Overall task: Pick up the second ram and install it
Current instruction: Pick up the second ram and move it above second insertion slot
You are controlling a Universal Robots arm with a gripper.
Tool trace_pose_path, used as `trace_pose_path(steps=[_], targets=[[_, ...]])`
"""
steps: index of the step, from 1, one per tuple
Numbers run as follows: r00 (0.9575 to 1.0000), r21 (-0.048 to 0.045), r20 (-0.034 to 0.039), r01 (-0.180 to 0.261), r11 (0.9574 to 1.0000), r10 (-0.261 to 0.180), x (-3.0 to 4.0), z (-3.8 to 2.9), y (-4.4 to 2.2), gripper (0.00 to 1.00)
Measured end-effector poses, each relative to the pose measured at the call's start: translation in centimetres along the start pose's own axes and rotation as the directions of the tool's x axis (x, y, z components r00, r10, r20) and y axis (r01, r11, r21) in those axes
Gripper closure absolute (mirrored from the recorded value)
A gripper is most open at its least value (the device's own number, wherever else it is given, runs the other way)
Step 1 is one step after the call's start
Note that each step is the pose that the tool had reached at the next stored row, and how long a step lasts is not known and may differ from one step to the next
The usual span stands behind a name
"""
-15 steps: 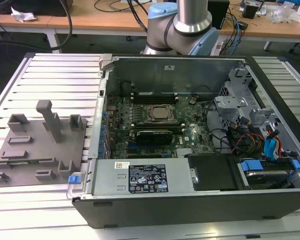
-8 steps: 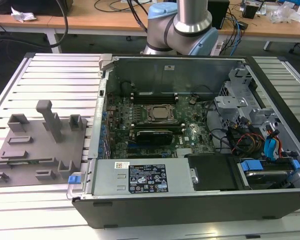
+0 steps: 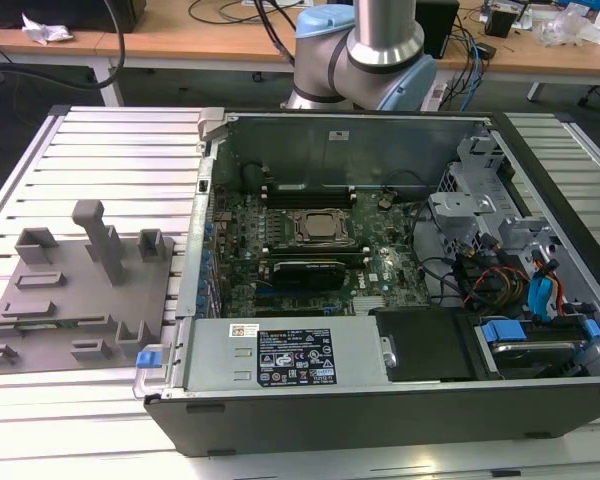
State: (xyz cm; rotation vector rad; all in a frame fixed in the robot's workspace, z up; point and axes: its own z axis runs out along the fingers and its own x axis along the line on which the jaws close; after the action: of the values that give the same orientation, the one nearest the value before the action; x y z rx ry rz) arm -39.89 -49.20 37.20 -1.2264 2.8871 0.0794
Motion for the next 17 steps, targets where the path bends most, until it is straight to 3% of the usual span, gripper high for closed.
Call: trace_pose_path(steps=[8,12,13,16,17], targets=[[0.994,-0.0028,-0.0048,0.109,0.994,-0.109,0.0,0.0,0.0,0.89],[0.9871,-0.0043,-0.0069,0.16,0.9871,-0.16,0.0,0.0,0.0,0.89],[0.9851,-0.0047,-0.0075,0.172,0.9851,-0.172,0.0,0.0,0.0,0.89],[0.9708,-0.0069,-0.0101,0.24,0.9708,-0.24,0.0,0.0,0.0,0.89],[0.9683,-0.0073,-0.0105,0.25,0.9683,-0.25,0.0,0.0,0.0,0.89]])
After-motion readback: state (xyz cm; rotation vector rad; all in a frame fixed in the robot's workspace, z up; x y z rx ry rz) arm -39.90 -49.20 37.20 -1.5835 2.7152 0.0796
